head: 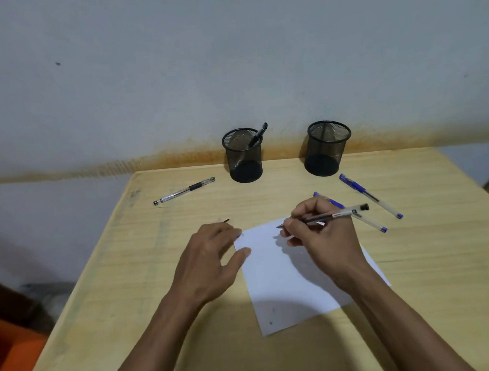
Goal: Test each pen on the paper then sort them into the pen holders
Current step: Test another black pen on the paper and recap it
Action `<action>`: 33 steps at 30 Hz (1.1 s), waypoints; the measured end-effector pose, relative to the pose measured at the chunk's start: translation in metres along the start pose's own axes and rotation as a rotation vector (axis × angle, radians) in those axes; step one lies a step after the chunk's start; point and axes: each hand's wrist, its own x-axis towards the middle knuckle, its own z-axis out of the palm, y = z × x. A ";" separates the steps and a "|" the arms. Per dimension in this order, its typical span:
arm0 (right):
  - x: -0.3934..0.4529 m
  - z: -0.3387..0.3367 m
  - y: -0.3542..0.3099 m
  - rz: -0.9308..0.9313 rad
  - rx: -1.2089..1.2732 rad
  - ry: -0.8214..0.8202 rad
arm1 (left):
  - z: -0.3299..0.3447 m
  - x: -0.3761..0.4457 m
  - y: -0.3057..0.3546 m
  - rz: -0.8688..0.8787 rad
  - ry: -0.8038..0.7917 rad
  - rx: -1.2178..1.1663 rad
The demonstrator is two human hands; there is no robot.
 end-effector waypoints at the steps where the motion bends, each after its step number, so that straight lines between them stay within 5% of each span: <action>1: 0.003 0.004 0.002 0.017 -0.017 -0.017 | 0.001 0.000 -0.002 0.005 -0.021 0.016; 9: 0.033 0.030 0.011 -0.025 -0.310 -0.150 | 0.013 0.002 -0.014 0.034 0.021 0.044; 33: 0.054 0.050 0.048 -0.070 -0.294 -0.118 | 0.008 0.008 -0.013 0.013 -0.017 0.035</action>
